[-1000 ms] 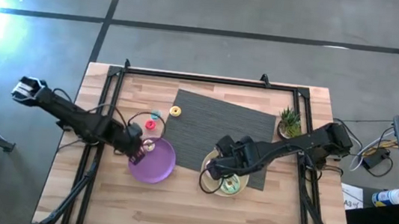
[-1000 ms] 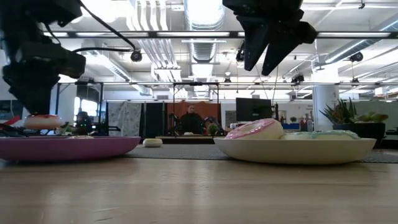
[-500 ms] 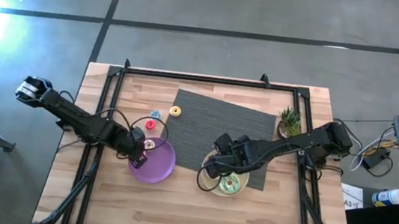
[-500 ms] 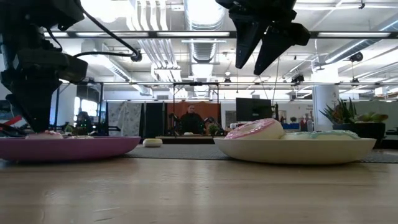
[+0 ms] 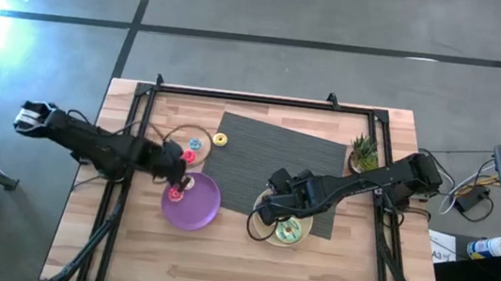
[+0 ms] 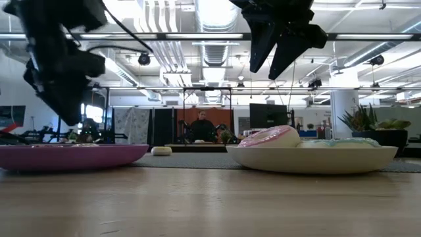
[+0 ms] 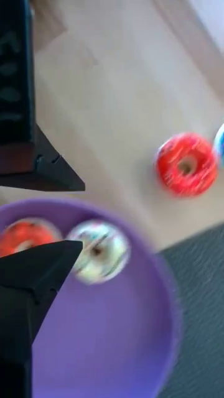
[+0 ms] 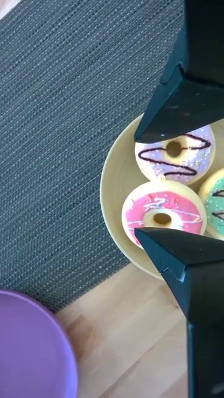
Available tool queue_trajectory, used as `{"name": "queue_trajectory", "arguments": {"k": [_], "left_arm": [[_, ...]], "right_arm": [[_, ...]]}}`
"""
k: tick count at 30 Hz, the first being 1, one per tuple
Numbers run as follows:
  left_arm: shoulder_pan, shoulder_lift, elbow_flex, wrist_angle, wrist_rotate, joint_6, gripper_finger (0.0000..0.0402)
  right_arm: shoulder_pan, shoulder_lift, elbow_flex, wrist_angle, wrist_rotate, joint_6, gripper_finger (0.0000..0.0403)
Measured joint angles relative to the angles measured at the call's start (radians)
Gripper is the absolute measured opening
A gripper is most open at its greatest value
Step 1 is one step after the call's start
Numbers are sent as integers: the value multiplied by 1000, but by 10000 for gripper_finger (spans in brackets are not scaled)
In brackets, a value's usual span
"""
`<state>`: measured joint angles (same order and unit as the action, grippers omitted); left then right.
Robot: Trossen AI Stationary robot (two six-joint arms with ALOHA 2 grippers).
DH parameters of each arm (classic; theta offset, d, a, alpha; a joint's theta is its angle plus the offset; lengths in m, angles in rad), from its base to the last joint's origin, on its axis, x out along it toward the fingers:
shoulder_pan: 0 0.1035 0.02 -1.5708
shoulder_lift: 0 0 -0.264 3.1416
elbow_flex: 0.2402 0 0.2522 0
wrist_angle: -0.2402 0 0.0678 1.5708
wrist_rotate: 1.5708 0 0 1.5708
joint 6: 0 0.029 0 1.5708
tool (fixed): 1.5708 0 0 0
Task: Pick & Place donuts
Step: Put the small red donut on the purple plate
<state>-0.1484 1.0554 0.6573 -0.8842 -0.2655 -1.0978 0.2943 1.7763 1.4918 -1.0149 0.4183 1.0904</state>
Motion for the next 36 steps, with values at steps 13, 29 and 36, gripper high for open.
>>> {"name": "queue_trajectory", "arguments": {"k": [13,29,36], "left_arm": [[535,6,-118,252,179,311,113],[559,78,-239,540,228,319,112],[559,163,-237,603,211,342,64]], "right_arm": [[0,0,0,2,0,-5,224],[2,0,-4,3,1,-8,224],[2,0,-4,1,1,-7,224]]}}
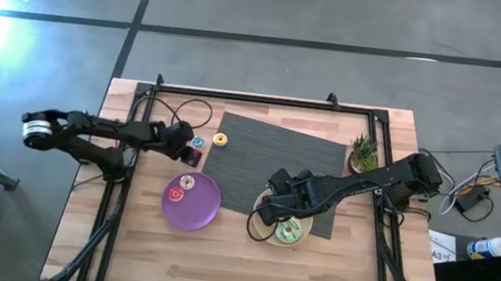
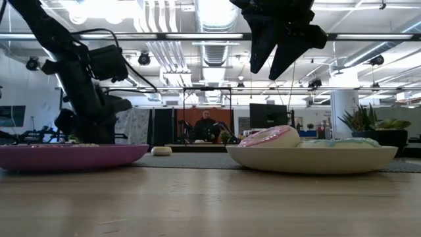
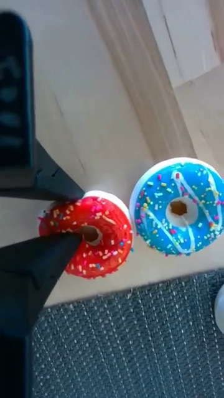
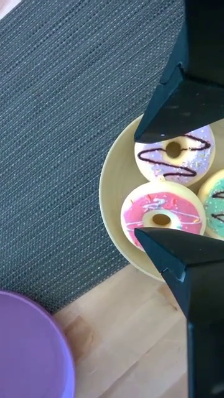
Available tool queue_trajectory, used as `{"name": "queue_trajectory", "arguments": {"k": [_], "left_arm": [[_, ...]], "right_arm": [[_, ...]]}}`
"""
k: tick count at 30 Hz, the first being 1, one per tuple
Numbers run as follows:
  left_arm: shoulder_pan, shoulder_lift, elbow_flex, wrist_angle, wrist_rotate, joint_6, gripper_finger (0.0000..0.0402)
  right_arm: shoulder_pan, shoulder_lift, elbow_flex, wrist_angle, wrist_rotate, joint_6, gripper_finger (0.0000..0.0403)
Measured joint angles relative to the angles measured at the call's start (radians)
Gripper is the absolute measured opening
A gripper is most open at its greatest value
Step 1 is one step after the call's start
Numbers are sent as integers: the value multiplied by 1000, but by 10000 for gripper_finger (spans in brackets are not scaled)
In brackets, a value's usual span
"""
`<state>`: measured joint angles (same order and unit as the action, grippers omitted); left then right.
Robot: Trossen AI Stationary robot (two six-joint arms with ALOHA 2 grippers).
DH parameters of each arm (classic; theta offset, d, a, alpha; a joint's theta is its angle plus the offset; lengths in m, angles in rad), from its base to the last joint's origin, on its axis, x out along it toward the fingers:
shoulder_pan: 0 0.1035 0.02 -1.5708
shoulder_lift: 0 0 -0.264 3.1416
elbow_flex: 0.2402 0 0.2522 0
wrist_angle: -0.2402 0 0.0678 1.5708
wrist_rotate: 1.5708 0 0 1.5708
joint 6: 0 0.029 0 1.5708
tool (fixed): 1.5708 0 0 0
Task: Pick & Place donuts
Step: Put the small red donut on the purple plate
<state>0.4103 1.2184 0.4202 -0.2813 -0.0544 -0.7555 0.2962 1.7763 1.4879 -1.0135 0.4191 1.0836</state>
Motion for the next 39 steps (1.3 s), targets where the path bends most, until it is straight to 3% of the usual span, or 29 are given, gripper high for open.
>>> {"name": "queue_trajectory", "arguments": {"k": [5,12,16,19,22,27,35,39], "left_arm": [[0,31,0,24,-4,3,8],[-35,-115,46,-7,78,12,1],[-116,-222,95,-36,168,21,1],[-209,-248,131,-148,172,17,1],[-308,-223,131,-251,131,-17,1],[-424,-142,127,-206,90,-55,0],[-446,-6,155,-139,35,-72,4],[-446,22,185,-138,10,-65,38]], "right_arm": [[0,0,0,-1,0,-2,224],[0,0,-2,-2,0,-8,224],[0,0,-4,-2,0,-11,224],[0,0,-6,-1,0,-11,224],[0,0,-7,-2,0,-11,224],[-2,0,-7,-2,0,-11,224],[-3,0,-7,0,0,-10,224],[-2,0,-7,0,0,10,224]]}}
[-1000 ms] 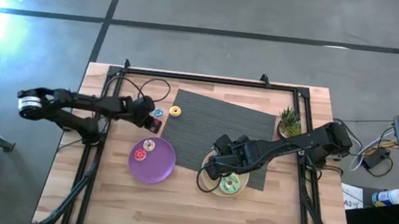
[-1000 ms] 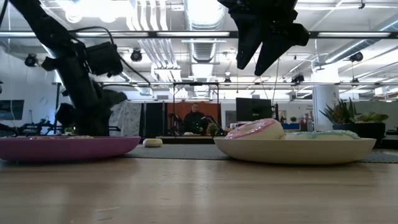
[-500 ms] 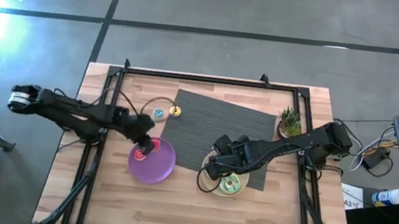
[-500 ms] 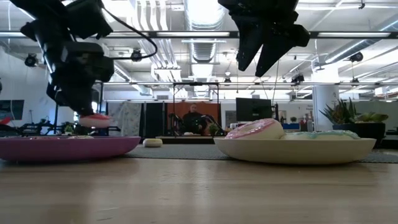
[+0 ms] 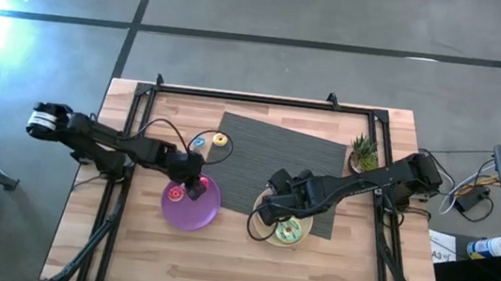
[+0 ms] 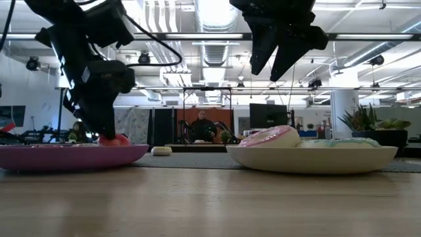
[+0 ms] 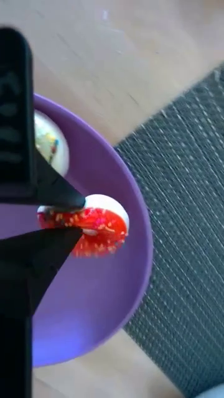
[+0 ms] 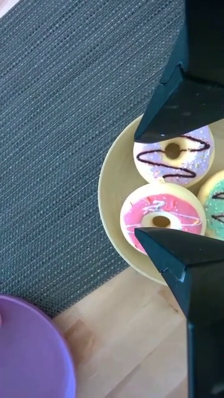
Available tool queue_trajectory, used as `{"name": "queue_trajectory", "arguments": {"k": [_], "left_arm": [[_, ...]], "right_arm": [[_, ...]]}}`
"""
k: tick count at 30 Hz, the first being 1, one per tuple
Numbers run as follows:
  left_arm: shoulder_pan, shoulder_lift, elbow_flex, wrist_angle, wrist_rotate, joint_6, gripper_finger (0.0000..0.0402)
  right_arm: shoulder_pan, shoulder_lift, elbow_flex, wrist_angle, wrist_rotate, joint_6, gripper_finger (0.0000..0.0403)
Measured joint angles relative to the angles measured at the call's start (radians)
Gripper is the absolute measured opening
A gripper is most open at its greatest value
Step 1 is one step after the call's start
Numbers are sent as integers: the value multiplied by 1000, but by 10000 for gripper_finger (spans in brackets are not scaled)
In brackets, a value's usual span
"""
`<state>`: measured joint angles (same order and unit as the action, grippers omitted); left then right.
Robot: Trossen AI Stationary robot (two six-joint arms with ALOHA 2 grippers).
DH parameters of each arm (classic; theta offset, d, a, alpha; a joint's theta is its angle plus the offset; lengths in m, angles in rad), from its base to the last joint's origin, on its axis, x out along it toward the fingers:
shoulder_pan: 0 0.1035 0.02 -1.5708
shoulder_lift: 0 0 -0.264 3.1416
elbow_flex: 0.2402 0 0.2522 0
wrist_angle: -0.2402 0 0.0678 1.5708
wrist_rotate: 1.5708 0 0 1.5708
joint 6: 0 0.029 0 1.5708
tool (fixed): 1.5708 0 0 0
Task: Pick & Place donuts
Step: Put the small red donut on the purple plate, then put the small blue donut on the purple plate
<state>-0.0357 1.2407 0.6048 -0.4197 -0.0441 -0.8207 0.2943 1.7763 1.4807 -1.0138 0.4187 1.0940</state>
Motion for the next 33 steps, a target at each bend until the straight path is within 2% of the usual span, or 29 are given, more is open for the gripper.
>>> {"name": "queue_trajectory", "arguments": {"k": [5,9,15,17,19,24,26,29,33], "left_arm": [[0,3,34,-59,-1,30,86],[1,-12,70,-190,-27,44,98],[33,-56,154,-324,-312,77,98],[95,-64,170,-323,-349,99,98],[192,-62,172,-293,-312,134,98],[475,-29,138,-204,-133,227,98],[557,-22,130,-190,-72,255,98],[616,-22,120,-196,-43,318,98],[638,-22,113,-183,-39,394,100]], "right_arm": [[2,0,0,0,-3,0,224],[2,0,0,-1,-5,-10,224],[2,0,0,-2,-8,-27,224],[2,0,0,-2,-8,-28,224],[2,0,0,-2,-8,-30,224],[2,0,0,-2,-8,-29,224],[2,0,0,-2,-8,-28,224],[2,0,0,-3,-14,-24,224],[2,0,0,-4,-24,-16,224]]}}
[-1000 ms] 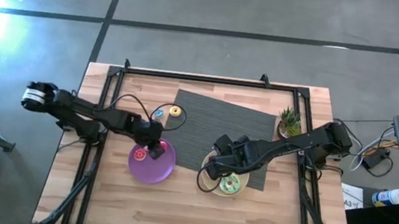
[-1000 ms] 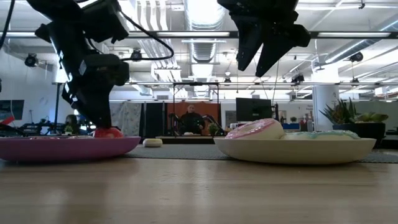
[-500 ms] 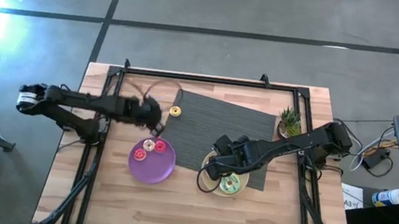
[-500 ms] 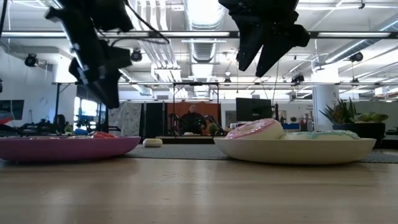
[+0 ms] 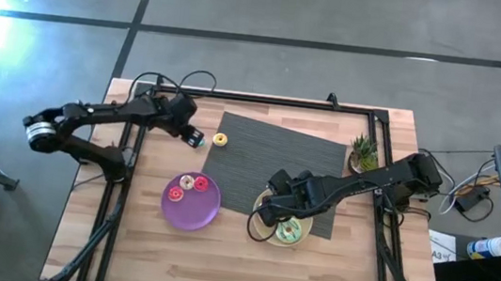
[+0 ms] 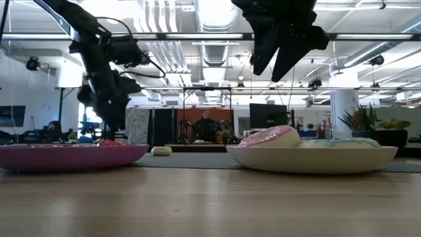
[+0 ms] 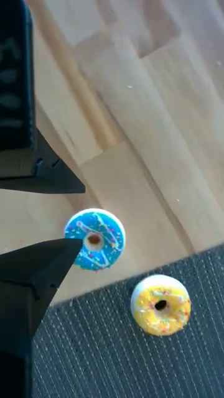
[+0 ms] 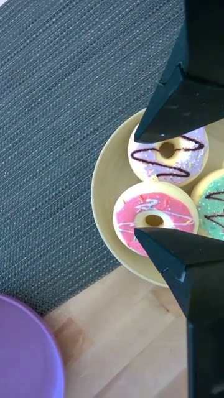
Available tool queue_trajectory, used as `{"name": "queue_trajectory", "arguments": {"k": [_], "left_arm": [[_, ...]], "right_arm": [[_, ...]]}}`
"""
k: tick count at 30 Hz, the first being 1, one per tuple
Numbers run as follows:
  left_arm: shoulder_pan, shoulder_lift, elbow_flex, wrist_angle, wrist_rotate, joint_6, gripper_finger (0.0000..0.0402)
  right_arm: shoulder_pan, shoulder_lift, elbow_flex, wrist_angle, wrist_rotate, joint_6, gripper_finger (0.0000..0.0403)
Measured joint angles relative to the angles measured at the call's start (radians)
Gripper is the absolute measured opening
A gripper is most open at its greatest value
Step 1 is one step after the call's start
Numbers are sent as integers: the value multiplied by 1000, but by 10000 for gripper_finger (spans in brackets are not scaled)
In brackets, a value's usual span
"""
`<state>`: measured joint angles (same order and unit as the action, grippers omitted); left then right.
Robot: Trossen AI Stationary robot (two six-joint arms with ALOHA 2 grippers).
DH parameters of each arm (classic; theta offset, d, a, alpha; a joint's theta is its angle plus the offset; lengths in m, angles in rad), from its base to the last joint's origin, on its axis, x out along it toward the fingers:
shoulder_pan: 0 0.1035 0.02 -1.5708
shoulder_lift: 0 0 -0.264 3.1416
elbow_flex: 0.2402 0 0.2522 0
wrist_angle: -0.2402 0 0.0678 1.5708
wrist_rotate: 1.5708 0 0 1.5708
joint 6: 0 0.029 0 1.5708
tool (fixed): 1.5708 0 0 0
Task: Pick & Place donuts
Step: Put the small blue donut on the purple plate
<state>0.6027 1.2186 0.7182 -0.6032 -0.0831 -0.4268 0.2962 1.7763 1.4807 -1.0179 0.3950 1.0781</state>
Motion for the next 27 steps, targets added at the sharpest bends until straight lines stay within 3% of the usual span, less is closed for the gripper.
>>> {"name": "queue_trajectory", "arguments": {"k": [7,11,19,27], "left_arm": [[22,28,1,27,34,57,120],[87,83,3,28,137,57,130],[139,187,2,94,244,57,131],[138,250,-1,156,266,34,131]], "right_arm": [[0,0,-2,0,0,-5,224],[0,0,-4,3,0,-5,224],[0,0,-4,5,-3,-12,224],[0,0,-4,5,-11,-5,224]]}}
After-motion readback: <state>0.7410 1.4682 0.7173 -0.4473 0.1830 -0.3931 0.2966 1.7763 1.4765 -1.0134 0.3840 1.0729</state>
